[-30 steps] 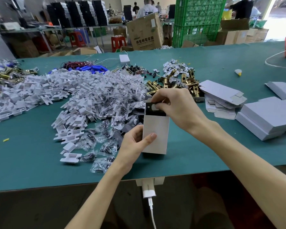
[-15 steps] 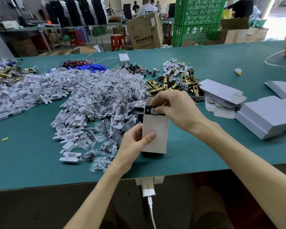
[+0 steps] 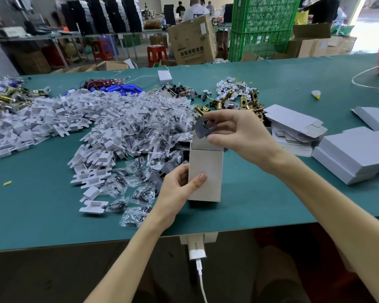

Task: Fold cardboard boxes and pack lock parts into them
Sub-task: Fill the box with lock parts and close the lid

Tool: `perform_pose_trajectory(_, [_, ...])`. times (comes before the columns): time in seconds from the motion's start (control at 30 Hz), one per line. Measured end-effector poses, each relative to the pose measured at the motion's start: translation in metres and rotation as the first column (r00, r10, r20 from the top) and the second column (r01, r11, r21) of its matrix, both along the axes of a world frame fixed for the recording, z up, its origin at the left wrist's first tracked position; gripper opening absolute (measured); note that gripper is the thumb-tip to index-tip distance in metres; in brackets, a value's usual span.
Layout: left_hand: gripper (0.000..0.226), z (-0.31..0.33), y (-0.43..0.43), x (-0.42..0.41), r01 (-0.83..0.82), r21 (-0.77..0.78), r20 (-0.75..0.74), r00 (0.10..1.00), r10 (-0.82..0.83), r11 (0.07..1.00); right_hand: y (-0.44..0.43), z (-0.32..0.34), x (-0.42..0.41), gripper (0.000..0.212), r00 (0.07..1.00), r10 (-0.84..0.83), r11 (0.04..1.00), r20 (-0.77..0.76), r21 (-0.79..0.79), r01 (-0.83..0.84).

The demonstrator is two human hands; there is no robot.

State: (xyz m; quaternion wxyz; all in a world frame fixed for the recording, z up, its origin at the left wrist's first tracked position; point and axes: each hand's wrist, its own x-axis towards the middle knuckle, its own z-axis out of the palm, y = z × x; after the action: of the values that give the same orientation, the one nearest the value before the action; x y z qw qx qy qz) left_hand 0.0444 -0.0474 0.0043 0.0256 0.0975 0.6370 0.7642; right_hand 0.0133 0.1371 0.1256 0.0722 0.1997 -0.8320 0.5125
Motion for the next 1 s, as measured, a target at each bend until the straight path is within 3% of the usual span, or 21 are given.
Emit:
perform_pose_trajectory(0.13, [0.034, 0.0, 0.0, 0.0, 0.002, 0.0, 0.0, 1.0, -0.002, 1.0, -0.002, -0.004, 0.003, 0.031, 0.955, -0.115, 0.972, -0.273, 0.167, 0.164])
perform_pose_trajectory(0.23, [0.036, 0.0, 0.0, 0.0, 0.002, -0.002, -0.001, 1.0, -0.002, 1.0, -0.001, -0.005, 0.001, 0.012, 0.929, -0.144, 0.959, -0.34, 0.182, 0.216])
perform_pose_trajectory(0.43, [0.035, 0.001, 0.001, 0.0, 0.002, 0.001, 0.002, 1.0, -0.002, 1.0, 0.0, -0.004, -0.004, 0.006, 0.941, -0.115, 0.93, -0.32, 0.298, 0.215])
perform_pose_trajectory(0.67, [0.032, 0.0, 0.0, 0.001, 0.008, -0.001, -0.013, 1.0, -0.008, 1.0, -0.006, 0.004, -0.006, 0.015, 0.963, -0.059, 0.872, -0.263, 0.456, 0.178])
perform_pose_trajectory(1.0, [0.034, -0.001, -0.001, 0.0, 0.012, -0.012, -0.017, 1.0, -0.012, 1.0, -0.017, 0.004, -0.005, 0.019, 0.996, -0.006, 0.829, -0.085, 0.557, 0.052])
